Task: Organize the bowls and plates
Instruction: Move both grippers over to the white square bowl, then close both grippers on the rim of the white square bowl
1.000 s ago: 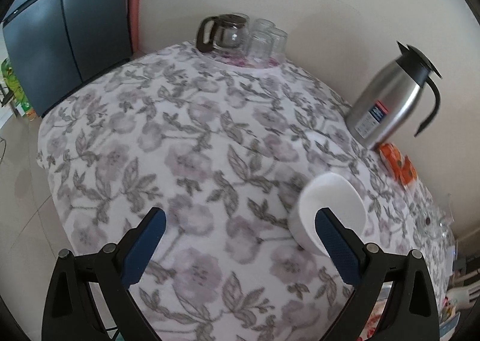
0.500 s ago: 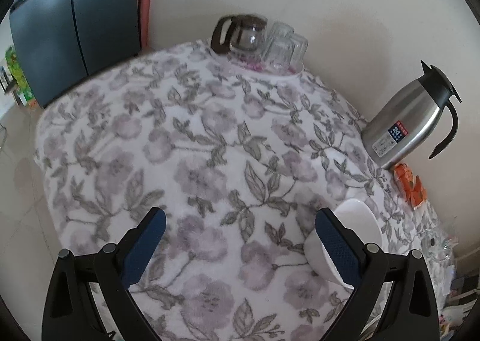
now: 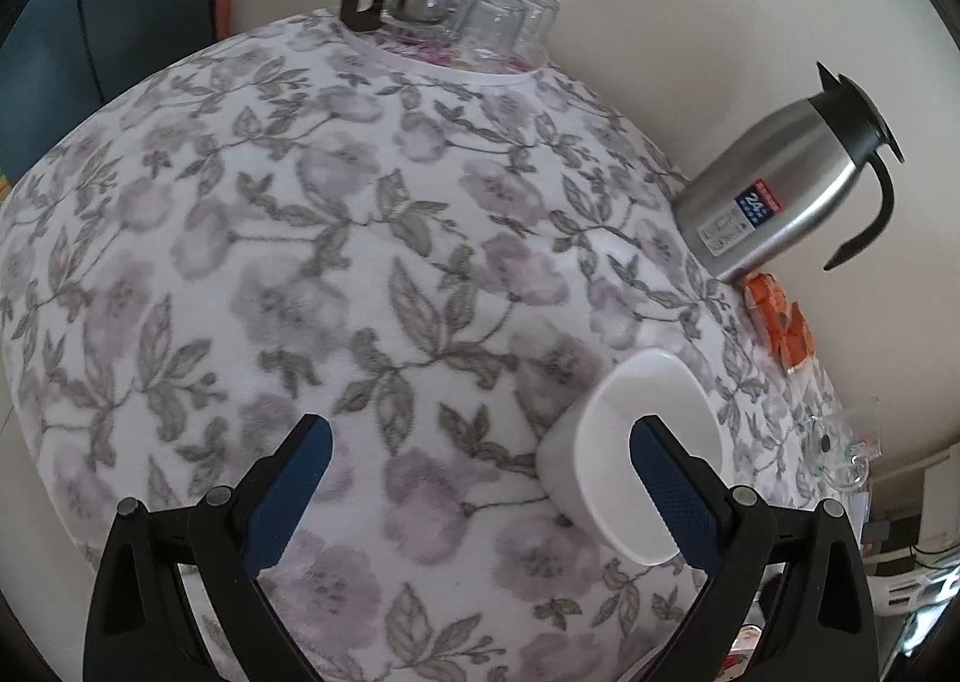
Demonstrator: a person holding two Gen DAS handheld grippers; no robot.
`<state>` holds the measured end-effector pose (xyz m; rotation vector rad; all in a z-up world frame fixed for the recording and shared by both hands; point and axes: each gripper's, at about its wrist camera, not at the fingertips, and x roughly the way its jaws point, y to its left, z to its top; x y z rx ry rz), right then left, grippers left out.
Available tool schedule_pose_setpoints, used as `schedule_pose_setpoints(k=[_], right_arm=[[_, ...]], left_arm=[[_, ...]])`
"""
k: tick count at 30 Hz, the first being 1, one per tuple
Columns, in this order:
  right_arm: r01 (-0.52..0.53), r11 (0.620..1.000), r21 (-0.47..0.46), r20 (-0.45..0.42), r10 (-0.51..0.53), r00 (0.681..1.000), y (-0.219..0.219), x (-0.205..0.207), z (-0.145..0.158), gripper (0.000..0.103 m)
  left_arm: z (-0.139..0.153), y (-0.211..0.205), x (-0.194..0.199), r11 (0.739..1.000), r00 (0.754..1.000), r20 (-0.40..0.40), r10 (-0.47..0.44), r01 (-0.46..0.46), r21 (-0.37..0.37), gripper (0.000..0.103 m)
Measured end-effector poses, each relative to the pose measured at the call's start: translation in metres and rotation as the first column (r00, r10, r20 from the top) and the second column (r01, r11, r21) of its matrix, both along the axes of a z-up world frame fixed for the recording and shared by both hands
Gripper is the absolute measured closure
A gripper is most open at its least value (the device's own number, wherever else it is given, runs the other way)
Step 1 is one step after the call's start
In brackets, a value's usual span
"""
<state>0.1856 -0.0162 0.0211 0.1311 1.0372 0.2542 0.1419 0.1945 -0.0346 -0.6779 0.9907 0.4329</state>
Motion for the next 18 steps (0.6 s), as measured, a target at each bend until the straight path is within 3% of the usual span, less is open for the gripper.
schedule_pose_setpoints(k=[11,13,18], right_arm=[[-0.019,0.999,-0.051,-0.047,0.017,0.999,0.023,0.017,-0.016,0.031],[-0.021,0.998,-0.056,-0.057,0.018,0.998,0.025,0.019,-0.02,0.037],[-0.03,0.997,-0.068,-0.086,0.024,0.996,0.033,0.025,-0.031,0.038]], left_arm=[[-0.018,0.001,0.019,0.997,0.999,-0.006,-0.048,0.048,-0.061,0.005],[-0.018,0.001,0.022,0.996,0.998,0.002,-0.056,0.056,-0.063,0.01],[-0.021,-0.003,0.03,0.993,0.996,0.018,-0.088,0.09,-0.078,0.015]])
